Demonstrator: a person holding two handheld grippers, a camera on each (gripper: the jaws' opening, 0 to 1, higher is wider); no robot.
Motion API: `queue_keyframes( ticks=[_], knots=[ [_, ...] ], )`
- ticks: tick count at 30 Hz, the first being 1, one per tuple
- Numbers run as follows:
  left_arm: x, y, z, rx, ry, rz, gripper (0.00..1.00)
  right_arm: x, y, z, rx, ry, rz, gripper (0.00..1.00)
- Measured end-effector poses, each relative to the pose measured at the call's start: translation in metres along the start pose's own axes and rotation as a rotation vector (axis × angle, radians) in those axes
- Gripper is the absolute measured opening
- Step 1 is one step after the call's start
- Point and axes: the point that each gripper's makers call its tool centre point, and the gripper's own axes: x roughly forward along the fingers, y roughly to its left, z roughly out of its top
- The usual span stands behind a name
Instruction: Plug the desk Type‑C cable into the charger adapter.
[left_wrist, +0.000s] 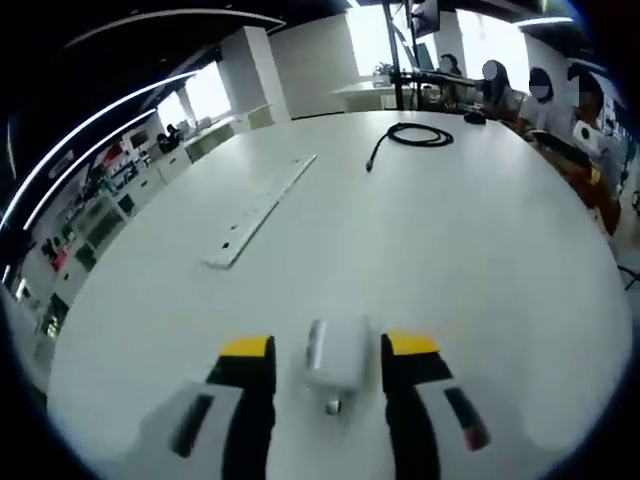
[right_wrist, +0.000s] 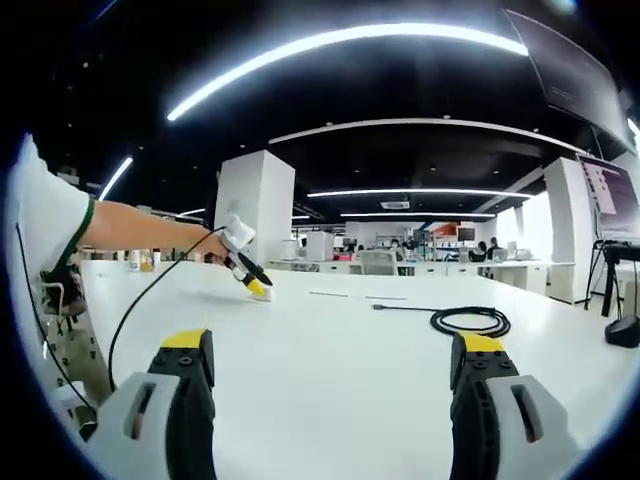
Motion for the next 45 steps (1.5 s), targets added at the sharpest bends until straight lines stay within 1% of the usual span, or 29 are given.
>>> queue_keyframes(
  ticks=[3,7,10,13,15,20,30,34,39,43,45],
  knots=[
    [0.001,-0.002,-0.002,0.015,0.016,-0.008,0.37,0.000,0.000,0.000,0.001,0.001,0.001,1.00],
    [0.001,-0.004,-0.002,0.003,0.009,-0.019,0.31,-0.001,0.000,0.001,0.000,-0.003,-0.002,1.00],
    [0.001,-0.006,-0.003,0.004,0.015,-0.021,0.31,-0.001,-0.001,0.001,-0.001,-0.004,-0.003,1.00],
    [0.001,-0.008,-0.006,-0.002,0.021,-0.036,0.28,-0.001,0.000,0.001,-0.001,-0.004,-0.003,1.00],
    [0.001,-0.006,-0.006,-0.006,0.021,-0.040,0.26,0.000,0.000,0.002,-0.003,-0.004,-0.004,1.00],
    [0.002,-0.003,-0.006,-0.023,0.013,-0.046,0.26,0.000,0.000,0.002,-0.006,-0.003,-0.007,1.00],
    [0.001,-0.008,-0.007,-0.065,0.012,-0.038,0.25,-0.001,-0.008,0.008,-0.029,-0.009,-0.026,1.00],
    [-0.001,-0.013,-0.007,-0.077,0.004,-0.044,0.25,-0.001,-0.009,0.011,-0.036,-0.016,-0.031,1.00],
    [-0.004,-0.018,-0.009,-0.081,0.008,-0.044,0.25,0.000,-0.009,0.011,-0.041,-0.014,-0.029,1.00],
    [-0.008,-0.023,-0.010,-0.086,-0.010,-0.049,0.25,0.001,-0.008,0.012,-0.041,-0.015,-0.025,1.00],
    [-0.010,-0.027,-0.012,-0.086,-0.004,-0.055,0.25,0.002,-0.008,0.012,-0.046,-0.013,-0.023,1.00]
  ],
)
